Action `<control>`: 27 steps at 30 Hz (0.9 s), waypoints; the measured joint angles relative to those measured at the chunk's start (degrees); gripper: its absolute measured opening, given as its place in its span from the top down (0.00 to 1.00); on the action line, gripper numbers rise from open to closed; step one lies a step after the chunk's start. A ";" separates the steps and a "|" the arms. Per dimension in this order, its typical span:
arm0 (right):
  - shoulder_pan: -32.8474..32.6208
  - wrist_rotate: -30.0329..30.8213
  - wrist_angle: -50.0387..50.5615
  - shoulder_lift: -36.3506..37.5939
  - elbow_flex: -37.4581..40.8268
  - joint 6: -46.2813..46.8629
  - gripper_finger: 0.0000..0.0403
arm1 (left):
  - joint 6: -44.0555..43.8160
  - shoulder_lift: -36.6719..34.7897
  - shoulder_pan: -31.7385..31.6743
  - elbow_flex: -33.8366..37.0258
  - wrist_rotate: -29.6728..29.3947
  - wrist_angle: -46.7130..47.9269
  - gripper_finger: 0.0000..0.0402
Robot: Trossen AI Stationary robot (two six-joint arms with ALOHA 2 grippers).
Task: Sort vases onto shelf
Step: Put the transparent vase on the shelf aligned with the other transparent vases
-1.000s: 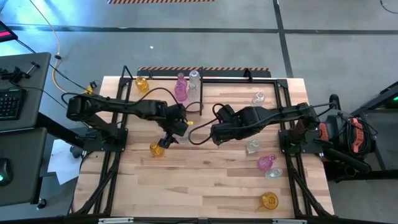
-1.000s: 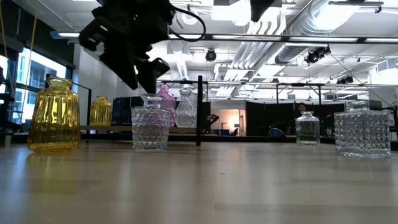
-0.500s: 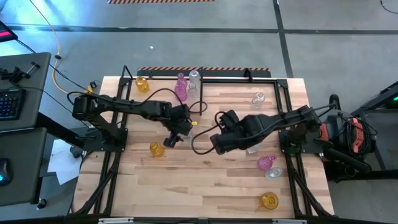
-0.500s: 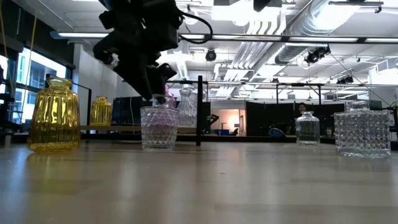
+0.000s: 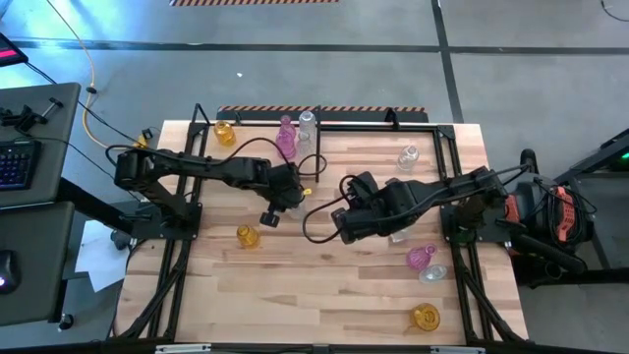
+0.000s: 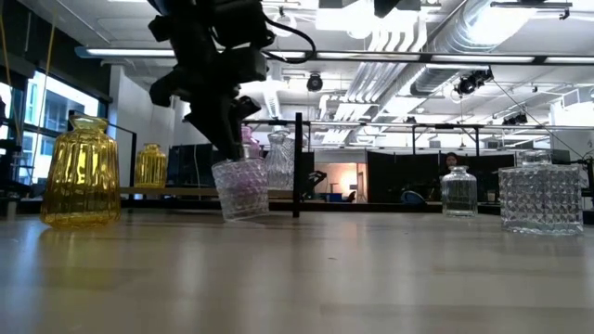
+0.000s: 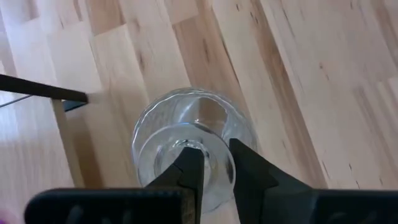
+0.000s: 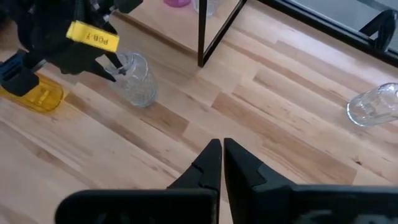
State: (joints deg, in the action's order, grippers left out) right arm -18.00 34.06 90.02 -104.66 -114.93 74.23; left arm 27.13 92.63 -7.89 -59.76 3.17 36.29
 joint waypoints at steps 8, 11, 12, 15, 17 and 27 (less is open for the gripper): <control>0.00 0.00 0.00 0.00 0.00 -0.98 1.00 | 5.11 0.93 -0.10 -9.55 -7.18 14.54 0.88; 0.00 0.02 0.00 0.00 0.00 -1.09 1.00 | 7.79 0.32 -1.00 -13.63 -8.07 13.65 0.88; 0.00 0.02 0.00 0.00 0.00 -1.15 1.00 | 7.83 0.39 -1.47 -14.43 -7.89 14.19 0.88; 0.00 0.04 0.00 0.00 0.00 -1.17 1.00 | 7.95 0.78 -3.15 -16.76 -7.04 15.20 0.89; 0.00 0.30 0.00 0.00 0.00 -1.17 1.00 | 8.53 0.36 -4.32 -18.15 -7.28 13.50 0.89; -0.04 2.58 0.00 0.00 0.00 -1.17 1.00 | 11.71 0.43 -9.85 -20.60 -7.98 14.02 0.89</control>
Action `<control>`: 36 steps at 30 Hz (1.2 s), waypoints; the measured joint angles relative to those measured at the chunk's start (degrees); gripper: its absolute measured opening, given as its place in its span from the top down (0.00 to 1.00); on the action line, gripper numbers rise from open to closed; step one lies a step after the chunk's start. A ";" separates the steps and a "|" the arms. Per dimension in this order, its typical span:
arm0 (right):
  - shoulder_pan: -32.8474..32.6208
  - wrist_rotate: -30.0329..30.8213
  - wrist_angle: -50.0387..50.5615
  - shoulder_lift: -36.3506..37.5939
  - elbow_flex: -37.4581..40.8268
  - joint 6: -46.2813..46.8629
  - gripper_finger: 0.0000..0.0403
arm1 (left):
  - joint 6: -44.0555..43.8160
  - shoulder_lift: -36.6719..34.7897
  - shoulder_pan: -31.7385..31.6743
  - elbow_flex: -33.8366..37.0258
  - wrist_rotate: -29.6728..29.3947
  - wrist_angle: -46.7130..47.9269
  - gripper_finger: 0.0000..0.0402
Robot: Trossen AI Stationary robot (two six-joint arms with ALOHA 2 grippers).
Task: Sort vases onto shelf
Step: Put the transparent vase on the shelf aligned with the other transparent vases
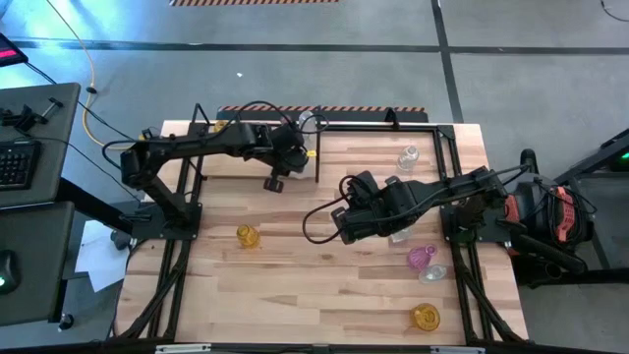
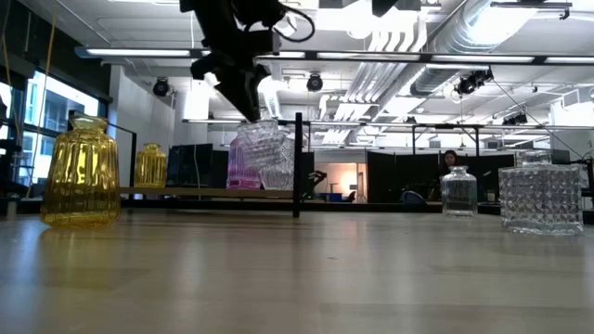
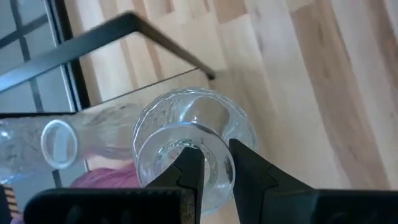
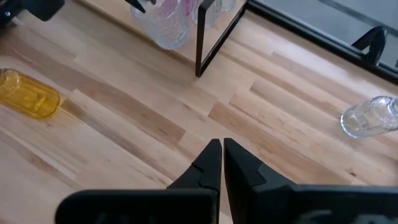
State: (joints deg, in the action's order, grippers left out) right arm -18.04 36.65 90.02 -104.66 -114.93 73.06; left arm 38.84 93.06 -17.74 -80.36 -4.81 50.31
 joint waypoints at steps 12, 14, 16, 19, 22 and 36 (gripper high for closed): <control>0.02 0.92 0.00 0.00 0.00 0.42 1.00 | 0.73 3.03 -2.59 -0.13 2.29 -1.39 0.89; 0.02 0.92 -0.02 0.00 0.00 0.42 1.00 | 0.80 3.79 -2.60 -0.13 2.29 -1.57 0.89; 0.02 1.09 0.00 0.00 0.00 0.44 1.00 | 0.84 4.50 -2.68 -0.13 2.27 -2.27 0.89; 0.02 1.13 -0.02 0.00 0.00 0.49 1.00 | 0.88 5.16 -3.05 -0.13 2.20 -2.61 0.89; 0.02 1.13 -0.02 0.00 0.00 0.59 1.00 | 1.13 4.96 -3.39 -0.14 2.22 -4.08 0.89; 0.81 1.49 -0.11 0.00 0.00 0.50 1.00 | -0.01 4.96 -5.95 -1.46 5.20 -3.83 0.89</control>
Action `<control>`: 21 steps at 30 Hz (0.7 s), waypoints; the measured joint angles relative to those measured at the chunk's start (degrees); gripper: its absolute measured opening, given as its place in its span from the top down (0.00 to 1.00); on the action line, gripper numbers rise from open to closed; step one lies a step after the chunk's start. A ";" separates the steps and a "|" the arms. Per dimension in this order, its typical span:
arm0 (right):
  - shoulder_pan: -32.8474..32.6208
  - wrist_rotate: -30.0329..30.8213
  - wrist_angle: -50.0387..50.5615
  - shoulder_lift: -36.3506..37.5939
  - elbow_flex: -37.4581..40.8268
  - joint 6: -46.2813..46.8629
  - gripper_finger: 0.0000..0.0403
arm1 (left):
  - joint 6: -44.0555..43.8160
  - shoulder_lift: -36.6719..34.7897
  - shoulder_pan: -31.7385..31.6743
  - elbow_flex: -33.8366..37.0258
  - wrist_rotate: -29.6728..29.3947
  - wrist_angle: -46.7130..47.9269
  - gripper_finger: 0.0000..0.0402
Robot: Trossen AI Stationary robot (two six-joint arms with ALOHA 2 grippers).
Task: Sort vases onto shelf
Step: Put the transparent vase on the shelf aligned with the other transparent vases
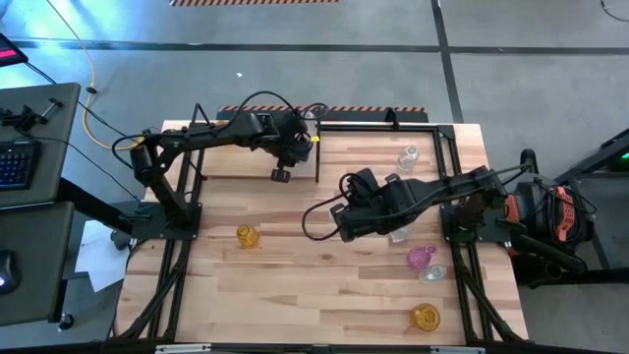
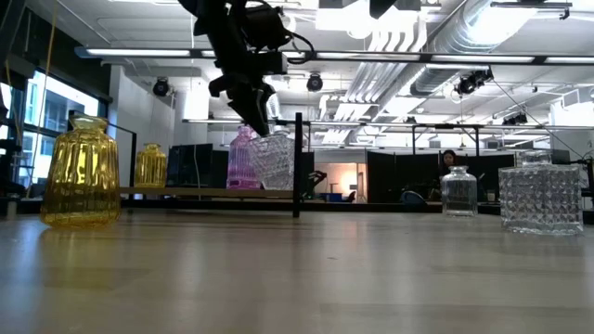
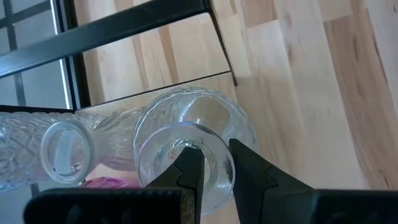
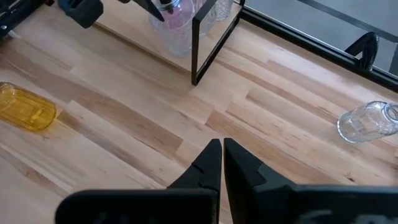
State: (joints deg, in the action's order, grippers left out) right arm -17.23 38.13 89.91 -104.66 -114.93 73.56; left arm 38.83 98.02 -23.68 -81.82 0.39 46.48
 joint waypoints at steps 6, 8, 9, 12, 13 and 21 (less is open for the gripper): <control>0.00 0.63 -0.09 0.00 0.00 -0.01 1.00 | -0.56 0.01 0.00 0.00 0.92 -0.01 0.89; 0.00 0.62 -0.13 0.00 0.00 -0.02 1.00 | -0.70 0.40 0.00 -0.07 1.46 -0.07 0.89; 0.00 0.63 -0.15 0.00 0.00 -0.02 1.00 | -0.76 0.67 0.00 -0.07 1.50 -0.05 0.89; 0.00 0.61 -0.16 0.00 0.00 0.00 1.00 | -0.77 1.55 0.02 -0.07 1.50 0.02 0.89; 0.00 0.61 -0.17 0.00 0.00 0.00 1.00 | -0.78 1.78 0.02 -0.07 1.50 0.04 0.89; 0.00 0.59 -0.17 0.00 0.00 0.00 1.00 | -1.11 2.43 0.02 -0.09 1.51 -0.17 0.88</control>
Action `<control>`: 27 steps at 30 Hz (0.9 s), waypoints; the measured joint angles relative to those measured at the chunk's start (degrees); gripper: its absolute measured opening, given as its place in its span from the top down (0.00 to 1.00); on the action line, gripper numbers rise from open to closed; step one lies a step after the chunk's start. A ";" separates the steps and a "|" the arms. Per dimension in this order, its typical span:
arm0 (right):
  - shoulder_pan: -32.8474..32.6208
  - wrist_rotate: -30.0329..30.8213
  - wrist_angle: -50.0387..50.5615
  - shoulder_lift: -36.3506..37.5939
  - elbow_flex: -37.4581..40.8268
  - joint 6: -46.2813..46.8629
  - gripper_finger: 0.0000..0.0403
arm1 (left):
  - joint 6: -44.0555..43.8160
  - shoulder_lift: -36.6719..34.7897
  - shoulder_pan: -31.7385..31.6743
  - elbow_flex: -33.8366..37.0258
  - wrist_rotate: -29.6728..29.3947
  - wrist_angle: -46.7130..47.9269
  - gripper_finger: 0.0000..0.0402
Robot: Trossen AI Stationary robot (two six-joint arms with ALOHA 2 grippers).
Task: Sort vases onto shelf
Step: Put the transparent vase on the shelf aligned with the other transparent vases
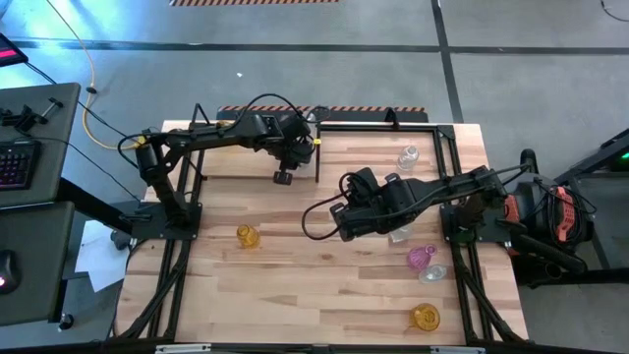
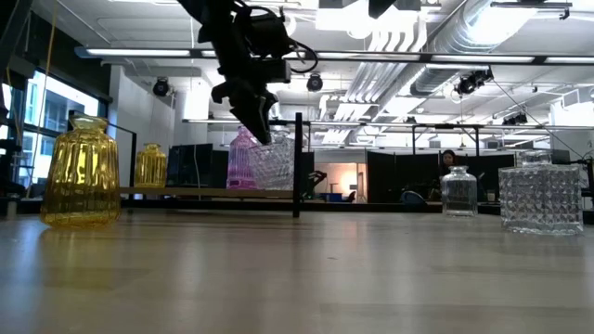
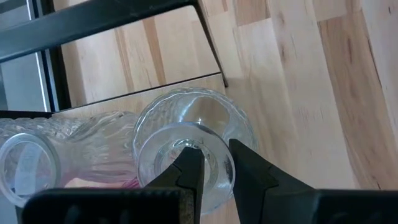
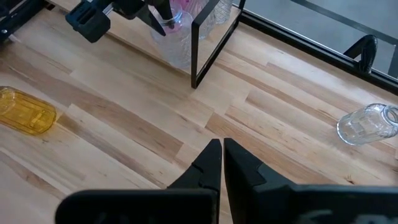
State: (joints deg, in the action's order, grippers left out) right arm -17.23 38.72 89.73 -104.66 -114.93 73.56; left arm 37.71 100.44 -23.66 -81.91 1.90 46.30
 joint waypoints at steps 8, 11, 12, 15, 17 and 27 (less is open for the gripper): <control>0.00 0.22 0.00 0.00 -0.01 -0.02 1.00 | -1.03 0.02 0.02 0.00 -0.05 -0.32 0.78; 0.00 0.24 0.00 0.00 0.00 -0.02 1.00 | -1.05 0.02 0.07 0.00 -0.16 -0.66 0.75; 0.00 0.24 0.00 0.00 0.00 -0.02 1.00 | -1.05 0.02 0.07 0.00 -0.17 -0.65 0.74; 0.00 0.26 0.00 0.00 -0.01 0.07 1.00 | -1.06 0.02 0.07 0.00 -0.21 -0.89 0.72; 0.00 0.26 0.00 0.00 -0.01 0.07 1.00 | -1.07 0.02 0.07 0.00 -0.27 -1.23 0.71; 0.00 0.27 -0.03 0.00 0.00 0.13 1.00 | -1.18 0.02 0.09 0.00 -1.30 -3.21 0.71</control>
State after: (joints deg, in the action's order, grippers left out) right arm -17.23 38.99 89.71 -104.66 -114.93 73.69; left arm 36.53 100.47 -23.57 -81.91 0.60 43.09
